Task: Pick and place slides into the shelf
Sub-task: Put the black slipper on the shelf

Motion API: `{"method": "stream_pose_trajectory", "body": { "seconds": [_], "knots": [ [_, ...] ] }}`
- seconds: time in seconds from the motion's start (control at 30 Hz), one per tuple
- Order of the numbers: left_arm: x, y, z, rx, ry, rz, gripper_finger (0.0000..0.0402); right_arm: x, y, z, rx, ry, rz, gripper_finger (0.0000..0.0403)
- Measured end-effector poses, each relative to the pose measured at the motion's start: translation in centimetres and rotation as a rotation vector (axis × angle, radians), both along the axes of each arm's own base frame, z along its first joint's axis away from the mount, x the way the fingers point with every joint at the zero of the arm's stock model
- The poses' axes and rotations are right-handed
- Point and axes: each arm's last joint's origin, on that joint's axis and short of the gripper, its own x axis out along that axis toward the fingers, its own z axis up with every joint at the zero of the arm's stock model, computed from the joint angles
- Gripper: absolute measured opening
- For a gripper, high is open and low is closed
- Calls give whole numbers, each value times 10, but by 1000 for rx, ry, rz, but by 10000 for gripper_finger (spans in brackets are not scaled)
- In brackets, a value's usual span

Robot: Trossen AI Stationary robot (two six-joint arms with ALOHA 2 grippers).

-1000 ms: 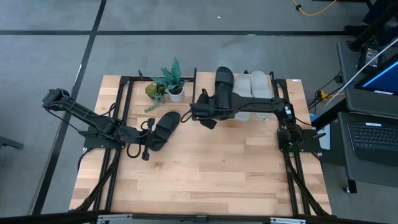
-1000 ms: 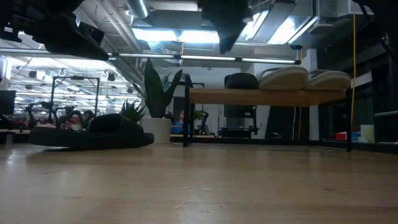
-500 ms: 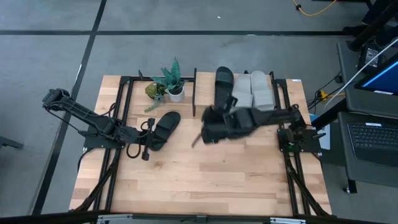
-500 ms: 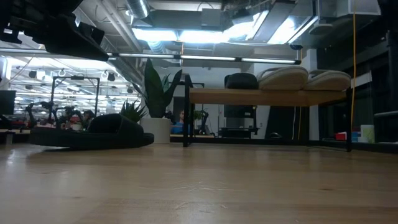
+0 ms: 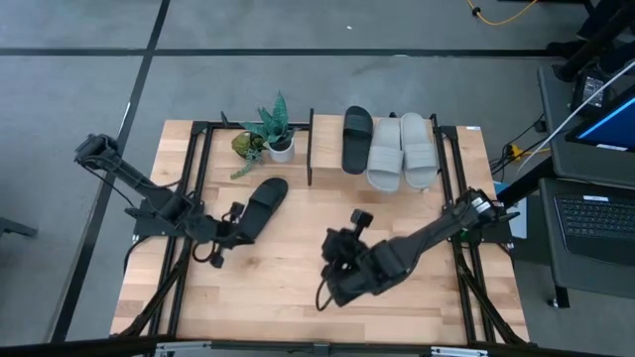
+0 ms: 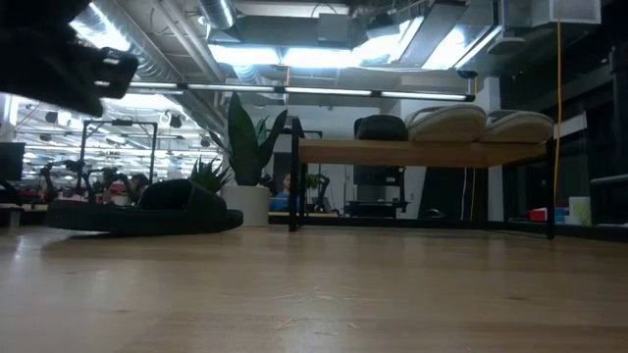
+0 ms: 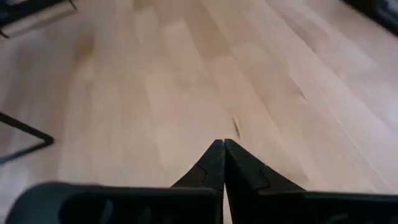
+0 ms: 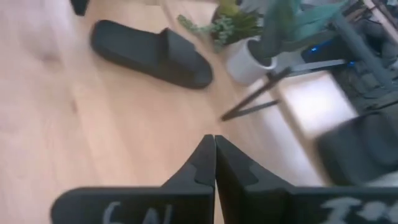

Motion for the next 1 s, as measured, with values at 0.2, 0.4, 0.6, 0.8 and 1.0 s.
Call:
{"method": "stream_pose_trajectory", "body": {
  "seconds": [0.2,0.4,0.6,0.8,1.0],
  "knots": [
    [-16,-5,-10,-40,156,-22,0,8,13,-31,44,-84,32,5],
    [-28,-4,-7,-66,289,92,0,15,18,-40,62,-153,67,4],
    [-31,-1,5,-97,293,226,0,21,21,-43,51,-177,111,6],
    [-32,-1,2,-126,345,244,0,21,20,-43,39,-166,120,5],
    [-31,-3,3,-145,339,230,0,21,20,-43,27,-155,131,10]
  ]
}}
